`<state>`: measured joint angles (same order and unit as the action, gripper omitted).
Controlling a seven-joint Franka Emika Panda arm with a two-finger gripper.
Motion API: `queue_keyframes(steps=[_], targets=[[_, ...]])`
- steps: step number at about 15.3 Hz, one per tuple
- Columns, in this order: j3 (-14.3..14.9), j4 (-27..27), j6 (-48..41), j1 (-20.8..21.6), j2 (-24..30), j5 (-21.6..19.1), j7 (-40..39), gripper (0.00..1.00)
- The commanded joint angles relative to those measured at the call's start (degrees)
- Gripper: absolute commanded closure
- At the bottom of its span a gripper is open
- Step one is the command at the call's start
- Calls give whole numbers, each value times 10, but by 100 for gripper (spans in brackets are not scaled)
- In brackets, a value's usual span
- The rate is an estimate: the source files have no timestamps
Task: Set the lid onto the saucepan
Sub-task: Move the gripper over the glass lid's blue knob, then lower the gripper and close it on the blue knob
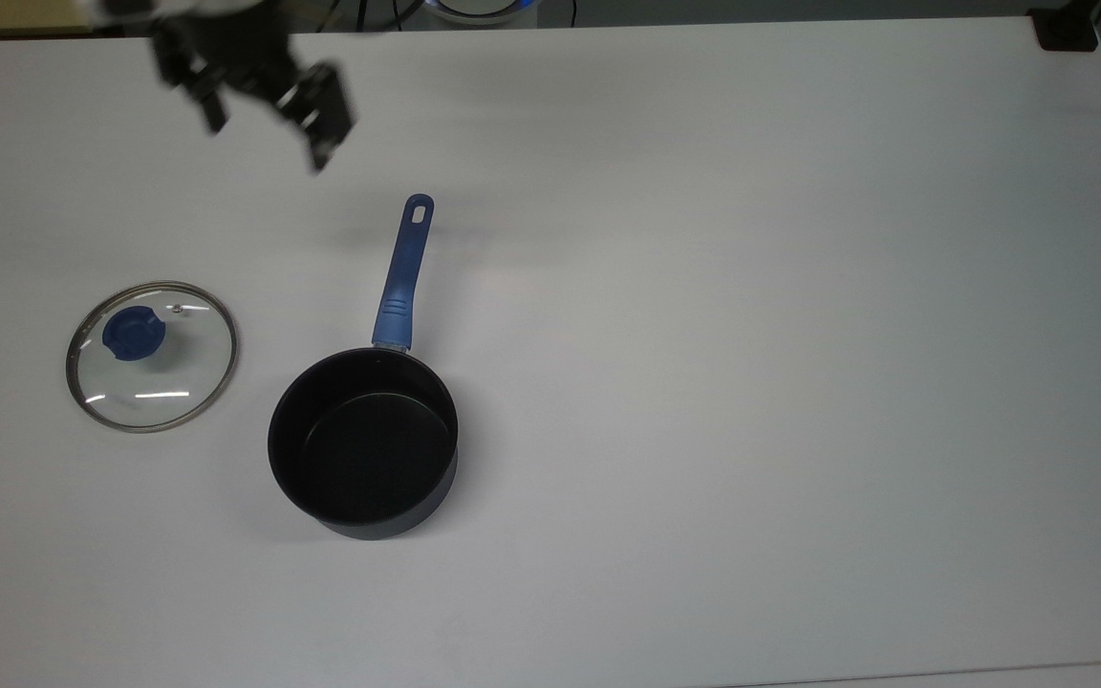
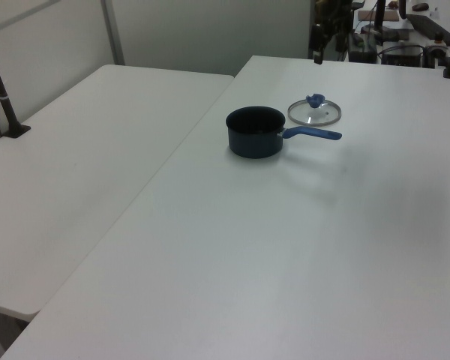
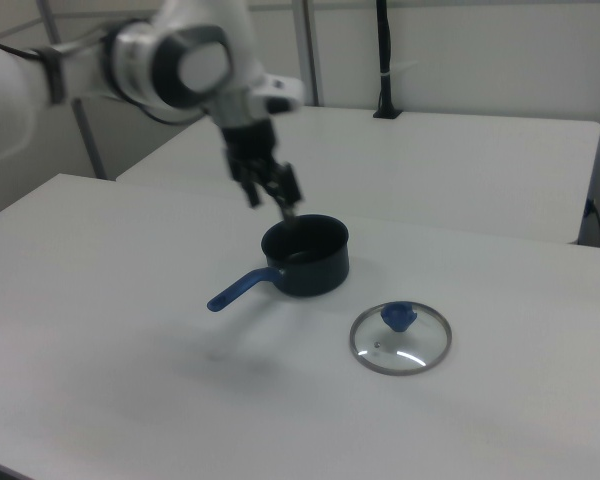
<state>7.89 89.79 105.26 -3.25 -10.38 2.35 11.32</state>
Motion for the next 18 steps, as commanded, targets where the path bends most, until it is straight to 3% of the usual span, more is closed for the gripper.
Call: queue_keyframes(steps=[1,4,8,14,18], targets=[[1,-19,52,-44,-47,-16,28,0],[1,-20,75,-84,-72,-32,30,0],[14,-19,180,-123,-130,-84,32,0],[13,-22,273,-129,-208,-76,92,0],[11,-22,295,-127,-225,-75,96,0]])
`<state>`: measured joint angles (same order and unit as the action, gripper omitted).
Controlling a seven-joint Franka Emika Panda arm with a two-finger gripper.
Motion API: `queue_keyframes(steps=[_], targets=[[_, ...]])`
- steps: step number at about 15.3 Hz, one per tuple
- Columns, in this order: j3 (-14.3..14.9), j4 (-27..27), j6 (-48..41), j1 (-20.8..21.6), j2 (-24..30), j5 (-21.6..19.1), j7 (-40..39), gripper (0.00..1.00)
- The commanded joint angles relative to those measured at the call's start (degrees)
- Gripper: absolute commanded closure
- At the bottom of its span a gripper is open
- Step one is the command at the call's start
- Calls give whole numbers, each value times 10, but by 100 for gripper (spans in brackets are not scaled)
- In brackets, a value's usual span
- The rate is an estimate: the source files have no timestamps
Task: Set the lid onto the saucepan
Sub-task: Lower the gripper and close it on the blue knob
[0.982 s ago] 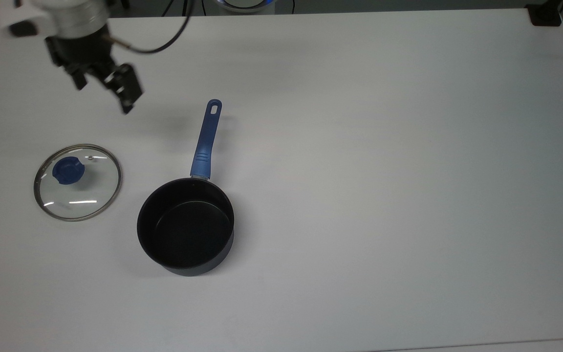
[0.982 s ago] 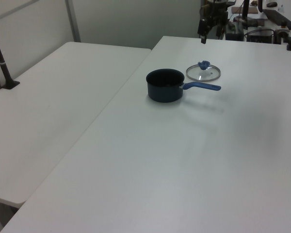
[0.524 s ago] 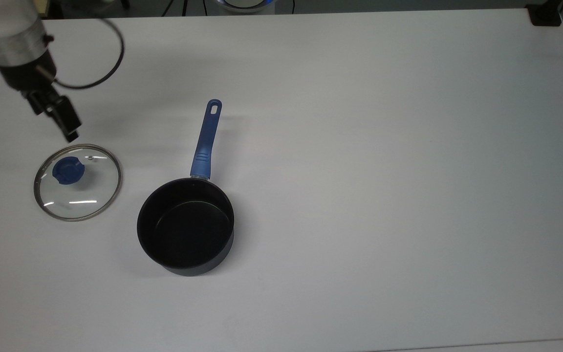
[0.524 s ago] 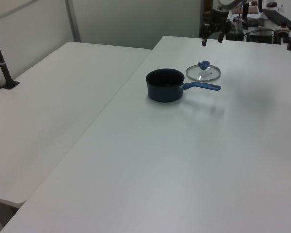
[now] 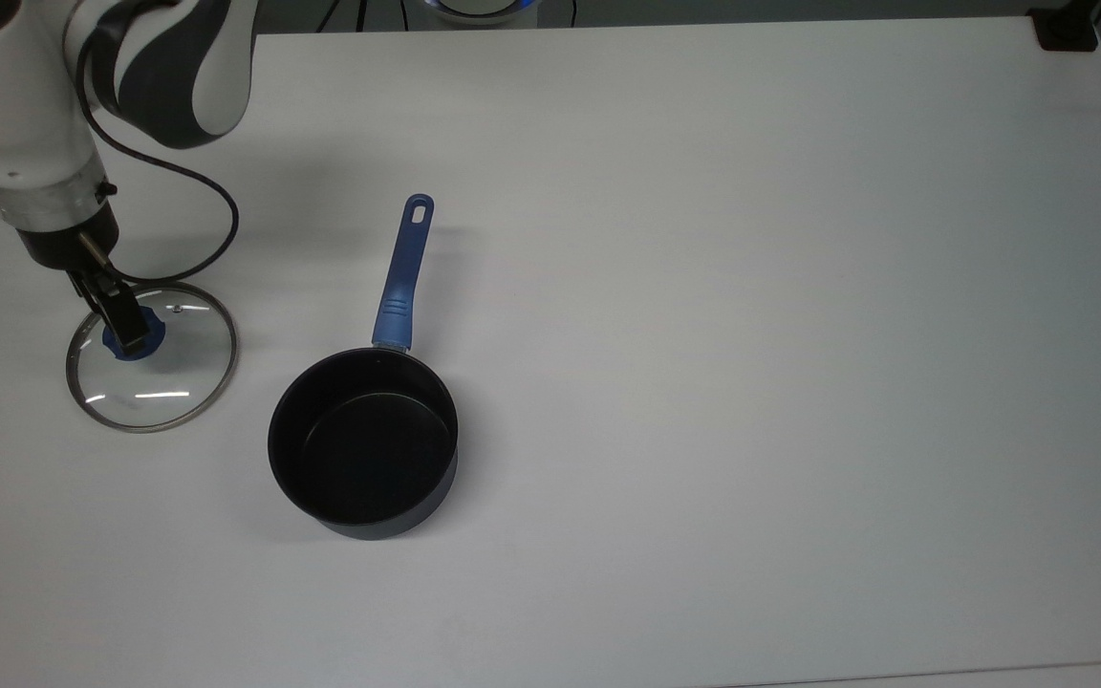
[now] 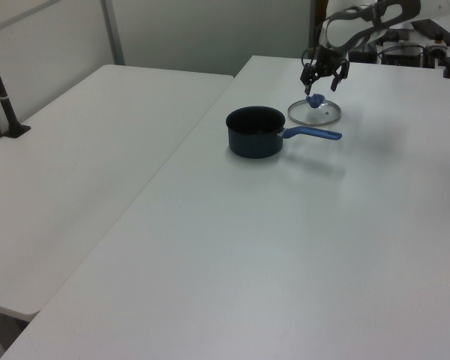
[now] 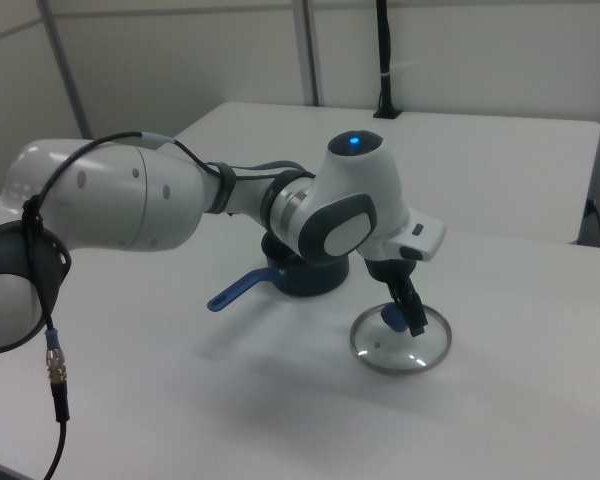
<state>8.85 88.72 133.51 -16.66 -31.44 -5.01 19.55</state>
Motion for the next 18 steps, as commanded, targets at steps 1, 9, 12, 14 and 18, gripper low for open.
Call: queue_keyframes(steps=[1,9,12,14,18], targets=[[1,-11,15,8,-19,-2,14,0],[-1,-11,21,13,-21,-1,14,0],[-1,-11,21,13,-20,10,13,18],[-1,-11,19,14,-20,18,12,41],[-1,-10,16,13,-18,27,8,58]])
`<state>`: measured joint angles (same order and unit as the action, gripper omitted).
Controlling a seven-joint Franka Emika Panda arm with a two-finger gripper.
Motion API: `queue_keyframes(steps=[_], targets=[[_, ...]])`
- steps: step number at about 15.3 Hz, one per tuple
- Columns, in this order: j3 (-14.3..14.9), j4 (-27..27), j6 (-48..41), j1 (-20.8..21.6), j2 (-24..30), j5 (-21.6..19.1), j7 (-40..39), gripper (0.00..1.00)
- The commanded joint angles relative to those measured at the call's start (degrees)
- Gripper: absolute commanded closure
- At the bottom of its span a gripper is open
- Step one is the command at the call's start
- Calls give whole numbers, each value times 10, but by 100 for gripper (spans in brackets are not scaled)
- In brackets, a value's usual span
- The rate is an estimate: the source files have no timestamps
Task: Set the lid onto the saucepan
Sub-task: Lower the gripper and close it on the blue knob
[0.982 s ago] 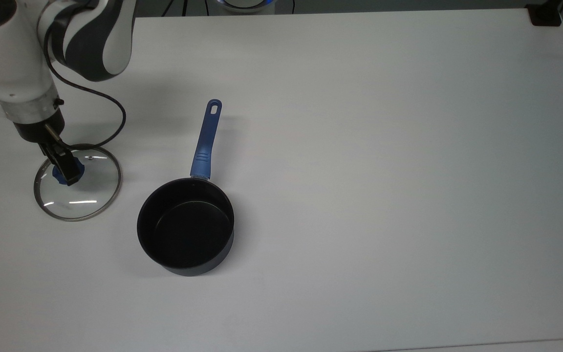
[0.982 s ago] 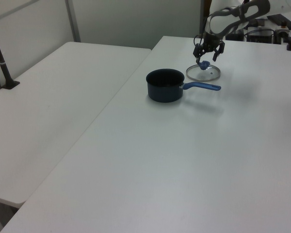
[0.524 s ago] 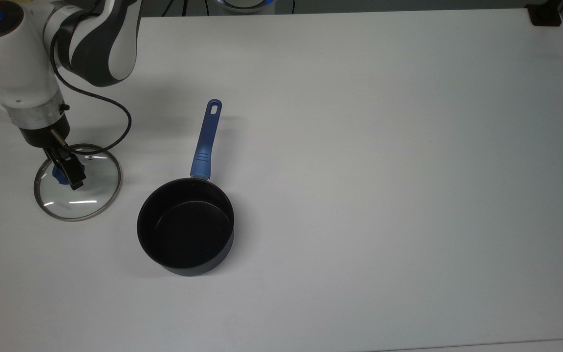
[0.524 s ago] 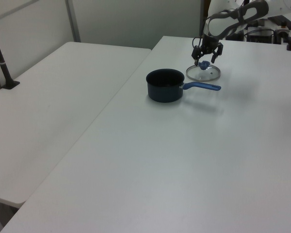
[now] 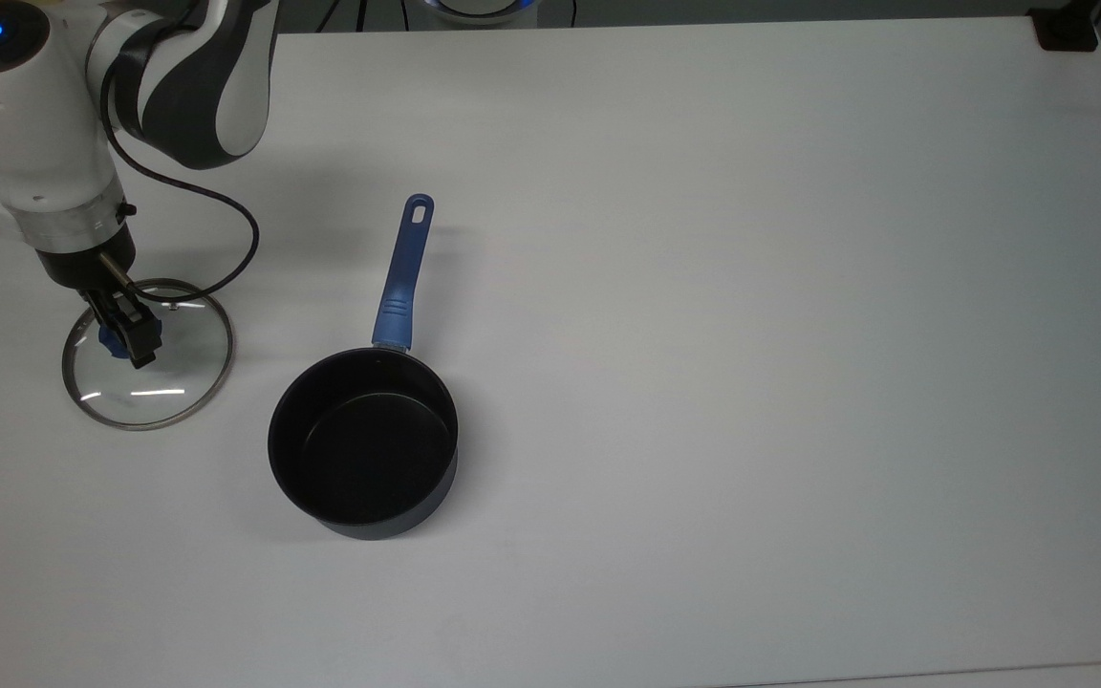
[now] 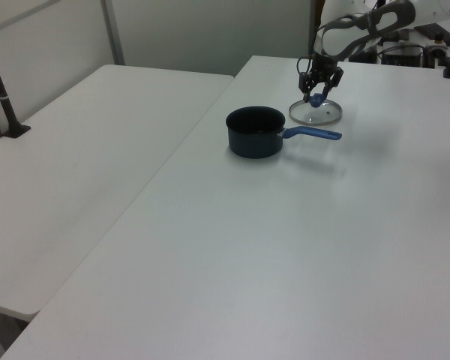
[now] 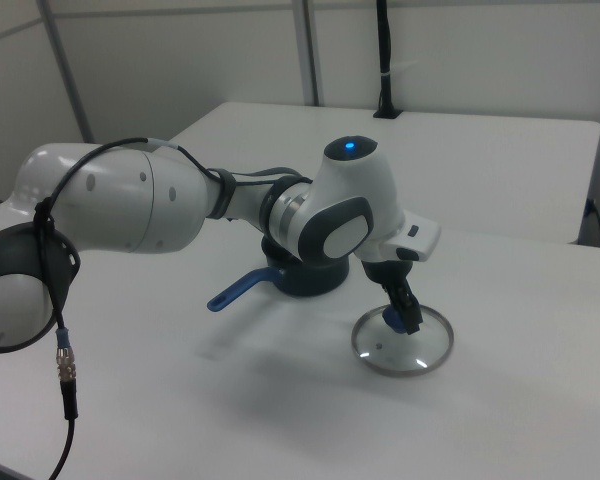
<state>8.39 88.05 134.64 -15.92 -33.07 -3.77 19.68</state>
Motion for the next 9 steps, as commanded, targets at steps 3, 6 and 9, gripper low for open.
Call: queue_keyframes(steps=[3,6,9], targets=[[3,-3,2,5,2,16,7,59],[7,-4,-7,5,20,10,10,59],[13,-38,-89,0,42,7,9,59]])
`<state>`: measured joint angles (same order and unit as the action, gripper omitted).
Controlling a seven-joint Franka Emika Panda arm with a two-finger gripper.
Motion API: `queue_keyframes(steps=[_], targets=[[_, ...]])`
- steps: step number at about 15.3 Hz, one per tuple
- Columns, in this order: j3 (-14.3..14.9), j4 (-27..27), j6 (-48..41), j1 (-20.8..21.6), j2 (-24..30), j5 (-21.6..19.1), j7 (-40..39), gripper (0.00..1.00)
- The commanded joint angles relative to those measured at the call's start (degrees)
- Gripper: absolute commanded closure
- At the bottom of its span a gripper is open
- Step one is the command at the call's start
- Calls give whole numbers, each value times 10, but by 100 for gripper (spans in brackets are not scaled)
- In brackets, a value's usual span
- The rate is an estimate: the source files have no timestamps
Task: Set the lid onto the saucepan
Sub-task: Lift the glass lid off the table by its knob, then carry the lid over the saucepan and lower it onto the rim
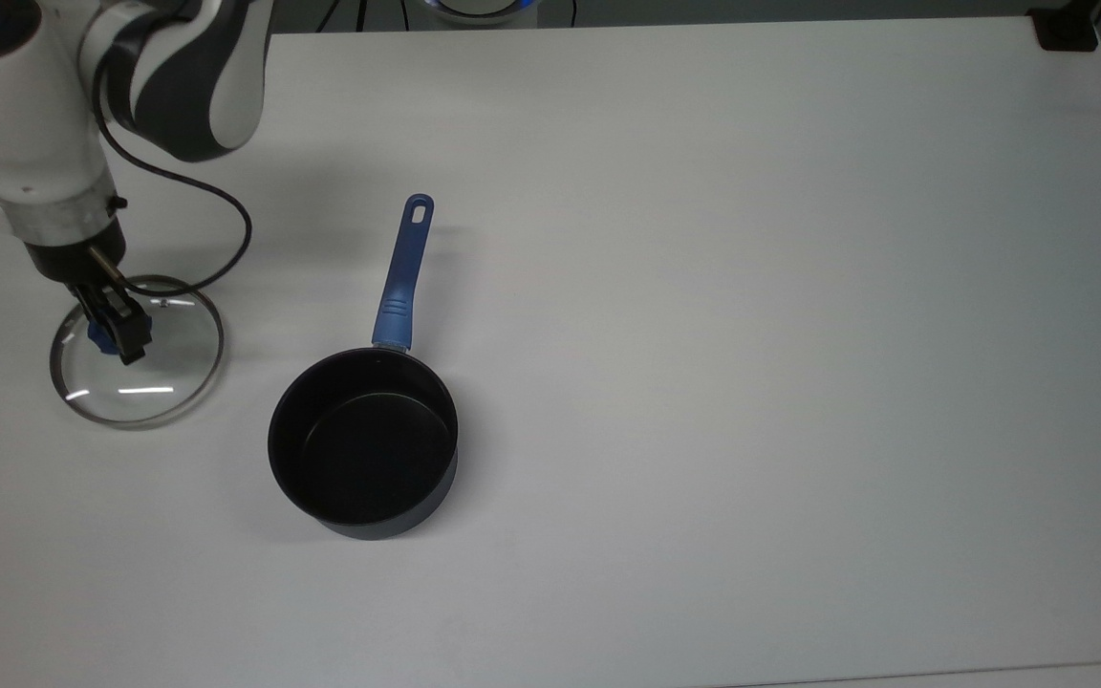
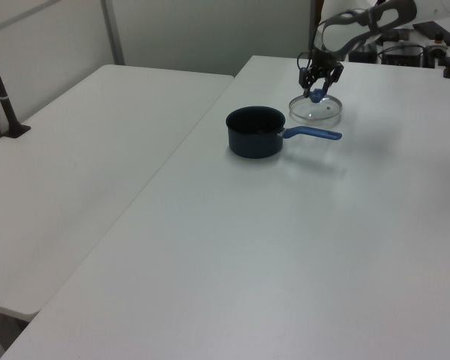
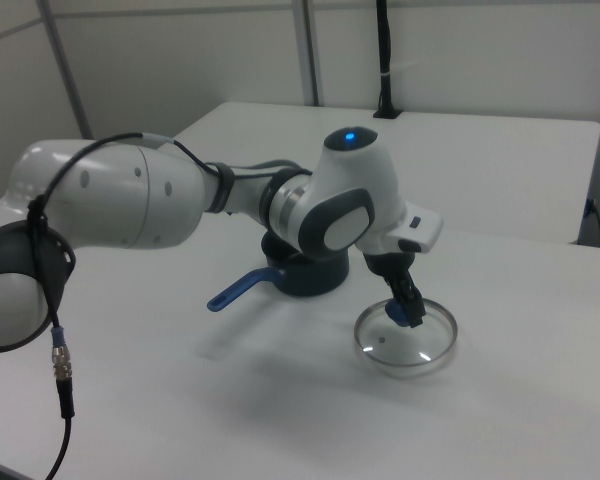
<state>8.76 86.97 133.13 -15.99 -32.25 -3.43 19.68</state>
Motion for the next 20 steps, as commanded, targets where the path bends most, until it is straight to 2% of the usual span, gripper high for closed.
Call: queue_keyframes(steps=[1,4,9,10,11,18,20], targets=[[16,-45,-105,1,38,4,9,59],[32,-75,-158,1,53,-4,10,59],[36,-96,-159,8,60,-4,40,59],[45,-99,-157,34,60,-4,50,59],[68,-103,-156,71,56,-4,58,59],[93,-144,-156,213,32,-4,148,59],[93,-157,-154,233,22,-4,166,59]])
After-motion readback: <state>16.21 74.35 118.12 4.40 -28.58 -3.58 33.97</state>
